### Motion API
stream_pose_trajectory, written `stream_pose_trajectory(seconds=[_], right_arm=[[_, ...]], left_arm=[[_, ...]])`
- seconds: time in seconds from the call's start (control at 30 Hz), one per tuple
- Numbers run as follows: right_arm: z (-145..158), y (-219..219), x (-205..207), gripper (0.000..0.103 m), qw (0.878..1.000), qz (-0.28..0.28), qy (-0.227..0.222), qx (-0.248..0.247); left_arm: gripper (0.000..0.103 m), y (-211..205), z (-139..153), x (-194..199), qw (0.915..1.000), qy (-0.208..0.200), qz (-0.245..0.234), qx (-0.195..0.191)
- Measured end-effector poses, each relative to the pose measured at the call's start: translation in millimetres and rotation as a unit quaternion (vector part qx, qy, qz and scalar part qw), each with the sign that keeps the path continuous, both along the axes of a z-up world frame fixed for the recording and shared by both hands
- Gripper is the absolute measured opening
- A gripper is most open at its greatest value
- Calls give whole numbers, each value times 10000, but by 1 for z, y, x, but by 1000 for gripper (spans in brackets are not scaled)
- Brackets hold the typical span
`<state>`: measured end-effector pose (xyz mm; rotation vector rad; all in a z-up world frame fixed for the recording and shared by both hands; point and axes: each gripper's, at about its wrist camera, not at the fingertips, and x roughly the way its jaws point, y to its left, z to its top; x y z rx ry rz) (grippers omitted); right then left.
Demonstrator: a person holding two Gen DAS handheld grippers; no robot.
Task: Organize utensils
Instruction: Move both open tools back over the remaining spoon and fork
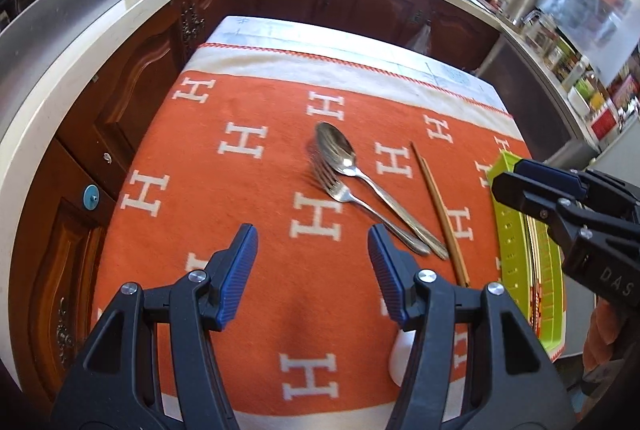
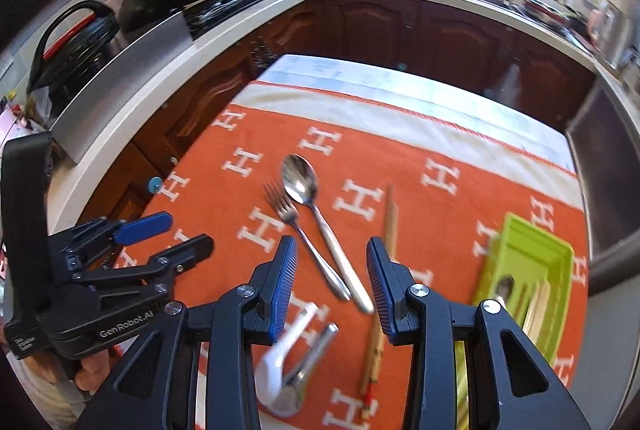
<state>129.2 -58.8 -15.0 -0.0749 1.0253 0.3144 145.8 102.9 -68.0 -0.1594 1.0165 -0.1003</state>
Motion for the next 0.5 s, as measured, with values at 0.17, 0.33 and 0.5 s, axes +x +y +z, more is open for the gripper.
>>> stream_pose_trajectory(seconds=[0.17, 0.33, 0.5], right_arm=[[-13, 19, 39, 36, 9998, 116, 159, 51], [-41, 30, 74, 36, 9992, 173, 361, 25], [-78, 37, 99, 36, 9979, 254, 600, 37]], left_arm=[[54, 25, -14, 19, 9995, 102, 144, -274], [54, 39, -35, 40, 9977, 272, 172, -592], [54, 30, -56, 56, 9964, 391, 24, -758]])
